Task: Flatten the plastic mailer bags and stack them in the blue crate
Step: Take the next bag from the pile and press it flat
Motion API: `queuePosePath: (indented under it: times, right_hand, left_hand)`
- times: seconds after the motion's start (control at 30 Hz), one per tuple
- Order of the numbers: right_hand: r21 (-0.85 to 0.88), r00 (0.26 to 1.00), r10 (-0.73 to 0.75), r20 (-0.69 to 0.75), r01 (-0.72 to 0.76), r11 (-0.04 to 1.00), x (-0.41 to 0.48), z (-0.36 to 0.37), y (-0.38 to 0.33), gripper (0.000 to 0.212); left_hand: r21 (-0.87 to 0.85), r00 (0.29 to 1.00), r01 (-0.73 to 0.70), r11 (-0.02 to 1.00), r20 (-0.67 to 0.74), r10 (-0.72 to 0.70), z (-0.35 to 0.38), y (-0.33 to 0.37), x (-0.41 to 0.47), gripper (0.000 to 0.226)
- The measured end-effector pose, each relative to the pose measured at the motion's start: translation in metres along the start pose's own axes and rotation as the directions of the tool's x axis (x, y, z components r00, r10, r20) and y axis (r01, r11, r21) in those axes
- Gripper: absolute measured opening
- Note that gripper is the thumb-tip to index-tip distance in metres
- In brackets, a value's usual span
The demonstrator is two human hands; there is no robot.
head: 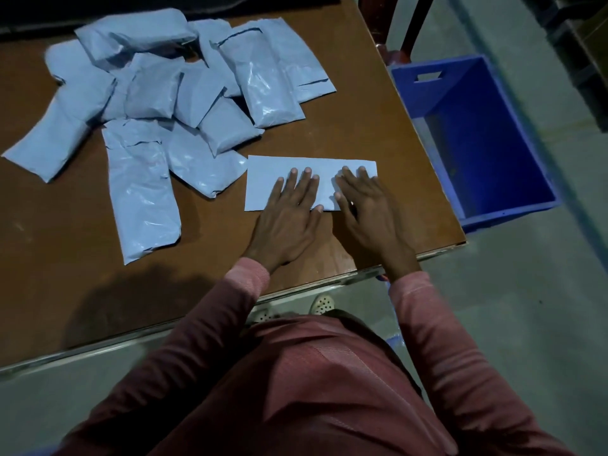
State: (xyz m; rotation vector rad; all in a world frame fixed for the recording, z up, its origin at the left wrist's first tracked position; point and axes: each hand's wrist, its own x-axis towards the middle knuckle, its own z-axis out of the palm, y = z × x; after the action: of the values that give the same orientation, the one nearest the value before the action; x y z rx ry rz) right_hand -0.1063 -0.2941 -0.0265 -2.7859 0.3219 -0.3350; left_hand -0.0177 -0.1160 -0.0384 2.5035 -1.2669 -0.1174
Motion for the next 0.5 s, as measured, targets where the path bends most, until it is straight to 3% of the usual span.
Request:
queuePosePath:
  times: [0.07,0.33,0.5]
  right_hand:
    - [0.026,0.999,0.038,0.024,-0.039,0.999,-0.004,0.009,-0.001,0.045]
    - [0.056,0.991,0.082,-0.109,-0.076,0.996,-0.007,0.023,-0.001,0.039]
    - [0.003,0.996,0.061,-0.069,-0.061,0.998,-0.003,0.012,-0.004,0.04]
  left_hand:
    - [0.066,0.999,0.016,0.998,0.027,-0.018,0.01,0.001,-0.001,0.064]
    - [0.075,1.0,0.021,0.997,-0.005,-0.021,0.017,0.002,0.0,0.063]
    - [-0.024,0.996,0.087,0.996,-0.023,-0.087,0.003,0.005,0.007,0.065]
